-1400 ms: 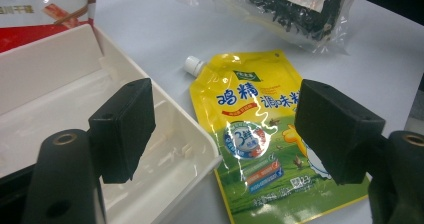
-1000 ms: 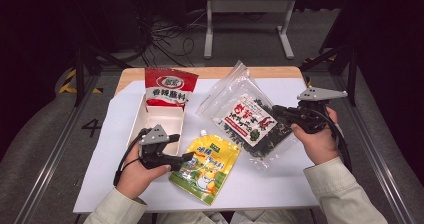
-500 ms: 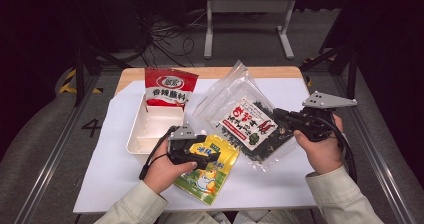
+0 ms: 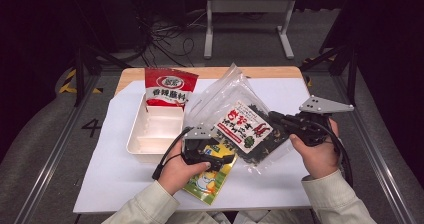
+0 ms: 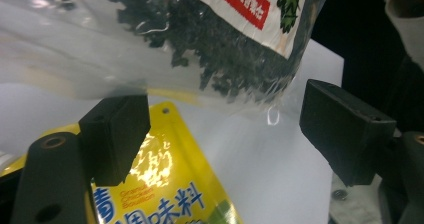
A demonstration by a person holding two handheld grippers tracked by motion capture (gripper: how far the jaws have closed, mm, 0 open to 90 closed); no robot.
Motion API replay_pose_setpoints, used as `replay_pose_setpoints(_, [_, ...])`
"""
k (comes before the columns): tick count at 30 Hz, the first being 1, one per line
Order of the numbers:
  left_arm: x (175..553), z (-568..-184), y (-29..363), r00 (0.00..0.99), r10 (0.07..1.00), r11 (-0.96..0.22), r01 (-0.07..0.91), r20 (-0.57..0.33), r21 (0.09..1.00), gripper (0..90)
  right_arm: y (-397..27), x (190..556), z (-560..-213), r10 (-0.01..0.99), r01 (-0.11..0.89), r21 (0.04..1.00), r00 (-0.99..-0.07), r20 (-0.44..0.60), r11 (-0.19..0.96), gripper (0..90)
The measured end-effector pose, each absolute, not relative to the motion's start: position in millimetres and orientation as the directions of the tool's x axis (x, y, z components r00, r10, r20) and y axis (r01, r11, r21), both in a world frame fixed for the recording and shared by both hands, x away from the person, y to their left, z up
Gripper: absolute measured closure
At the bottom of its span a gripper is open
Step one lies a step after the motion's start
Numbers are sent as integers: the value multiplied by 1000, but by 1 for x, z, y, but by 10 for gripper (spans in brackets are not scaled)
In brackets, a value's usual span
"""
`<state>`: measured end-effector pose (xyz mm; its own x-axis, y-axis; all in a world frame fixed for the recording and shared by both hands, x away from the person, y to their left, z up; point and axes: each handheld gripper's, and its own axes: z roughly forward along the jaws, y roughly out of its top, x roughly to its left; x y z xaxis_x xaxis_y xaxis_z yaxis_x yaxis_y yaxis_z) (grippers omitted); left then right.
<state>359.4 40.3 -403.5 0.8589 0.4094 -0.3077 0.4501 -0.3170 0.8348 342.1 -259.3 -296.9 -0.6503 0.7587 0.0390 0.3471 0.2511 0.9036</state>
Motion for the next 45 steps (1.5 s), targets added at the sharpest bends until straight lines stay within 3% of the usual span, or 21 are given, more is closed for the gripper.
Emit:
replay_pose_setpoints(7, [361, -403, 40, 849, 433, -290, 450, -303, 845, 246, -255, 341, -300, 753, 344, 908, -656, 52, 237, 883])
replay_pose_setpoints(10, [363, -400, 45, 848, 425, -228, 437, -315, 870, 374, -254, 339, -301, 745, 328, 920, -664, 62, 216, 882])
replay_pose_setpoints(16, [364, -394, 55, 839, 425, -173, 445, -341, 879, 517, -250, 339, -305, 735, 321, 925, -674, 72, 204, 877])
replay_pose_setpoints(25, [364, -384, 69, 845, 452, -125, 379, -287, 917, 594, -250, 338, -311, 724, 309, 924, -688, 53, 225, 864])
replay_pose_setpoints(30, [362, -377, 75, 853, 420, -79, 374, -310, 924, 675, -251, 339, -317, 728, 311, 922, -684, 50, 229, 864])
replay_pose_setpoints(38, [358, -371, 78, 873, 402, -114, 347, -276, 931, 731, -250, 340, -322, 733, 313, 917, -680, 35, 247, 852])
replay_pose_setpoints(44, [355, -360, 82, 894, 395, -157, 292, -211, 943, 738, -253, 340, -323, 724, 297, 926, -689, 39, 233, 770])
replay_pose_setpoints(45, [353, -355, 83, 900, 395, -173, 273, -187, 946, 739, -253, 339, -323, 721, 289, 928, -692, 35, 233, 721])
